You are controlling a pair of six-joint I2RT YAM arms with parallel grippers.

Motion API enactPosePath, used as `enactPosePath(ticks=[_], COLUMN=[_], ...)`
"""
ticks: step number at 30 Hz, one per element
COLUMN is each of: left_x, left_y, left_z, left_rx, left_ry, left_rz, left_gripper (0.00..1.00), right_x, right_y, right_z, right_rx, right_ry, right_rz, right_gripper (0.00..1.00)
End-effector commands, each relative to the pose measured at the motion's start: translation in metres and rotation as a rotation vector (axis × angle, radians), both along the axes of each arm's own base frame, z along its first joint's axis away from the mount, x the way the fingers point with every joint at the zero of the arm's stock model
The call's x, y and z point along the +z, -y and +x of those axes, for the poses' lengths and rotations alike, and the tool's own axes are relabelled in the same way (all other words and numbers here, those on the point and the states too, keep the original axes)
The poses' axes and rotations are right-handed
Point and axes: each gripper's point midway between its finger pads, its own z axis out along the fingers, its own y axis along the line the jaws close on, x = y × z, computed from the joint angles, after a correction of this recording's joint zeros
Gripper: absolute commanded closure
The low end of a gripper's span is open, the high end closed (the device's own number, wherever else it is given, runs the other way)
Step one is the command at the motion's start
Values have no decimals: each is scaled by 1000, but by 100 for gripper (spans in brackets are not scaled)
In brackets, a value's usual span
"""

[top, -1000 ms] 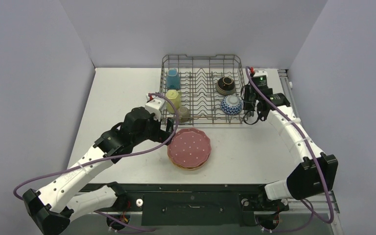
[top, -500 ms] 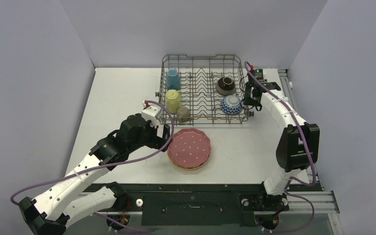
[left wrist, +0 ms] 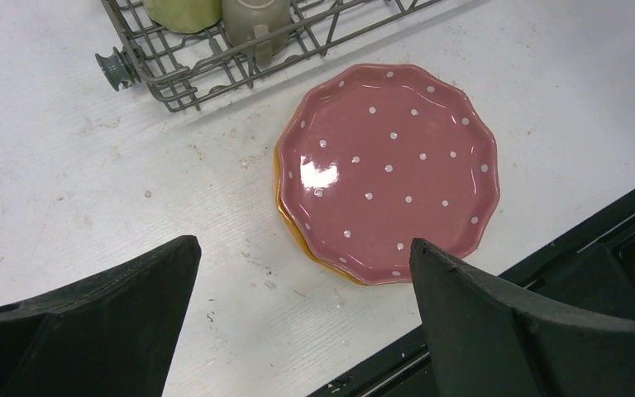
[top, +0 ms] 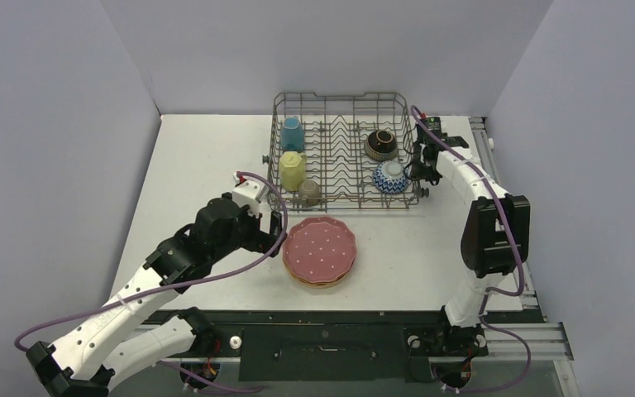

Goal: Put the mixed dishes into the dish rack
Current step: Move the dish rack to the center of the board.

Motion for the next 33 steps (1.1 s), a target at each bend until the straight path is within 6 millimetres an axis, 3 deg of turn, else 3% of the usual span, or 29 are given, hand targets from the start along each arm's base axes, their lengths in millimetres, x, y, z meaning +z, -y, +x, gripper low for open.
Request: enactPosePath(ticks=[1,6,13,18,29,33], left_x=[12,13,14,15,13,0], left_y=[-5,-9,-13,-16,-24,-14], left_z=[3,3,4,5,9,5], left_rx=[29,46,63,74,164,173], left_ry=[45,56,62,67,43,-22], left_rz=[-18,-18,-10,-6,-18,-84], left_gripper=[4,4,4,4,4,4], right_x=[11,6,1,-4,1,-1], right_y=[3,-2,-9,-17,-70,-92], right_z=[19,21,15,4,-20,-30], right_rx=[-17,-11,-19,-33,6,52], right_ry=[58,56,70,87,152,151], right_rz=[4,27,65,114,215,229], right_gripper=[76,81,99,100,100,100])
